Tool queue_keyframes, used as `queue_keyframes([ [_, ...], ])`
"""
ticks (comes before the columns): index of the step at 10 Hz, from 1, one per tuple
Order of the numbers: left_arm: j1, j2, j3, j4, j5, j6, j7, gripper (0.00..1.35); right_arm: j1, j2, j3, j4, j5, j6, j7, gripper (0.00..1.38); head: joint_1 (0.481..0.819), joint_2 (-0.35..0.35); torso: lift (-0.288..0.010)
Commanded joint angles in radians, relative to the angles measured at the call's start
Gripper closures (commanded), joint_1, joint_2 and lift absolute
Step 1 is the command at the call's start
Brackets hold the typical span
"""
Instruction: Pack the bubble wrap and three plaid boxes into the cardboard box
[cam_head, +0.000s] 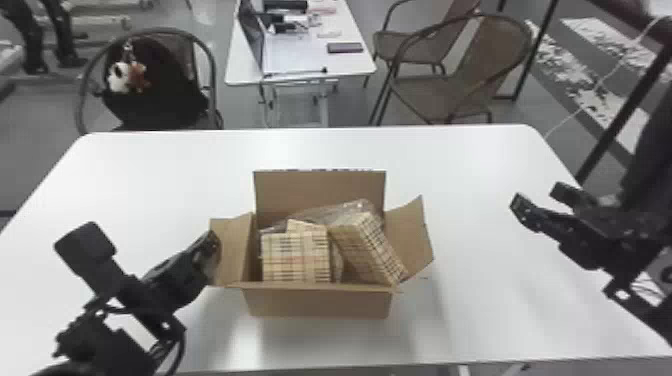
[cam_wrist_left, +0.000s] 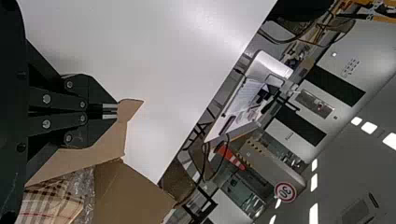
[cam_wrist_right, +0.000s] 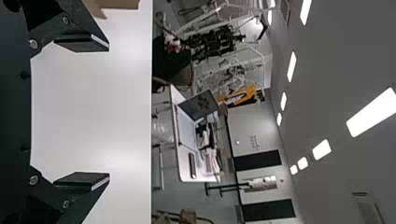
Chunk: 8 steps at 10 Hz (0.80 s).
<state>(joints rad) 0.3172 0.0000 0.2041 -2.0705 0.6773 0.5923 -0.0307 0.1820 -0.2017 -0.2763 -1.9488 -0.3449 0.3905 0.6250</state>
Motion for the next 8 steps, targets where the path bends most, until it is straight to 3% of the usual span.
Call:
queue_keyframes([
  [1, 0.002, -0.003, 0.003, 0.000, 0.002, -0.002, -0.002, 1.22, 0.068, 0.057, -0.035, 0.073, 0.098, -0.232, -0.001, 0.30, 0.695, -0.031, -0.148],
  [3, -0.001, -0.003, 0.005, 0.000, -0.002, -0.002, -0.002, 1.22, 0.093, 0.093, -0.057, 0.146, 0.199, -0.412, -0.014, 0.30, 0.695, -0.073, -0.148],
  [4, -0.006, -0.003, 0.005, 0.000, -0.007, -0.002, 0.002, 1.22, 0.106, 0.107, -0.058, 0.172, 0.204, -0.470, -0.047, 0.30, 0.695, -0.080, -0.148],
  [6, -0.027, -0.003, 0.003, 0.000, -0.004, -0.002, 0.057, 1.22, 0.119, 0.113, -0.060, 0.191, 0.205, -0.479, -0.080, 0.30, 0.695, -0.099, -0.148],
  [8, -0.067, -0.003, 0.015, 0.010, -0.065, -0.051, 0.089, 1.22, 0.111, 0.113, -0.058, 0.197, 0.213, -0.452, -0.080, 0.30, 0.695, -0.088, -0.148],
])
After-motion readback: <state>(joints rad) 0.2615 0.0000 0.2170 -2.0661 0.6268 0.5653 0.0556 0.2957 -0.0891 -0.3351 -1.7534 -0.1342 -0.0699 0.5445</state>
